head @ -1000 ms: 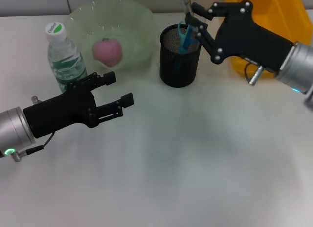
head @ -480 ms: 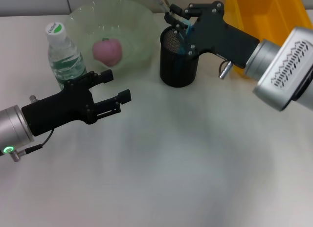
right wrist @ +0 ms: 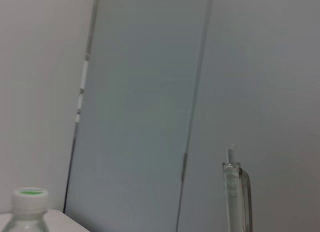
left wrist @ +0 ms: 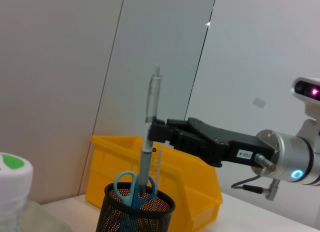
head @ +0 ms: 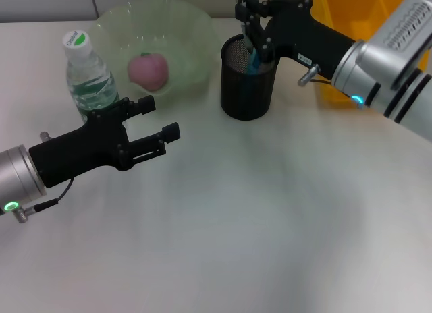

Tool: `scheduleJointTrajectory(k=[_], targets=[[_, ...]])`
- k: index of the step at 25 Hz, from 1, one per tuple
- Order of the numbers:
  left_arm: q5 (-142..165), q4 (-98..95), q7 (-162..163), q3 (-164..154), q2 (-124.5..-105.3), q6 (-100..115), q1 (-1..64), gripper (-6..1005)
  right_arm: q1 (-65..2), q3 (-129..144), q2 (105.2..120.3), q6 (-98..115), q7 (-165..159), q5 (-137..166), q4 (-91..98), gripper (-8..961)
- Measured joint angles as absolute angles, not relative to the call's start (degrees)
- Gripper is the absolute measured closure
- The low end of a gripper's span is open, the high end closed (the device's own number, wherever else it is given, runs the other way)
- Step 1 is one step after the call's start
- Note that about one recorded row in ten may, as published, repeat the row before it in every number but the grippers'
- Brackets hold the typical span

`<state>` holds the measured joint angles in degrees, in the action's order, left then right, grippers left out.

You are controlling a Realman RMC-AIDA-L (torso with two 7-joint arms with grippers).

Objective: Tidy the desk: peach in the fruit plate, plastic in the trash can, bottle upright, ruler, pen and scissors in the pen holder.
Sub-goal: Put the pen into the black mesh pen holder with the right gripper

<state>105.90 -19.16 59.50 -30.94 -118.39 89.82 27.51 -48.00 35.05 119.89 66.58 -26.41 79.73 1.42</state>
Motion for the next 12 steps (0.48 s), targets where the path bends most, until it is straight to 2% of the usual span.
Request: scheduleJointTrajectory(k=[12], targets=[[105.90,-19.33,59.46,-30.94,-118.37,90.01,27.50,202,-47.46,34.97,119.88,65.19,-30.58,75.15,0.26,700]])
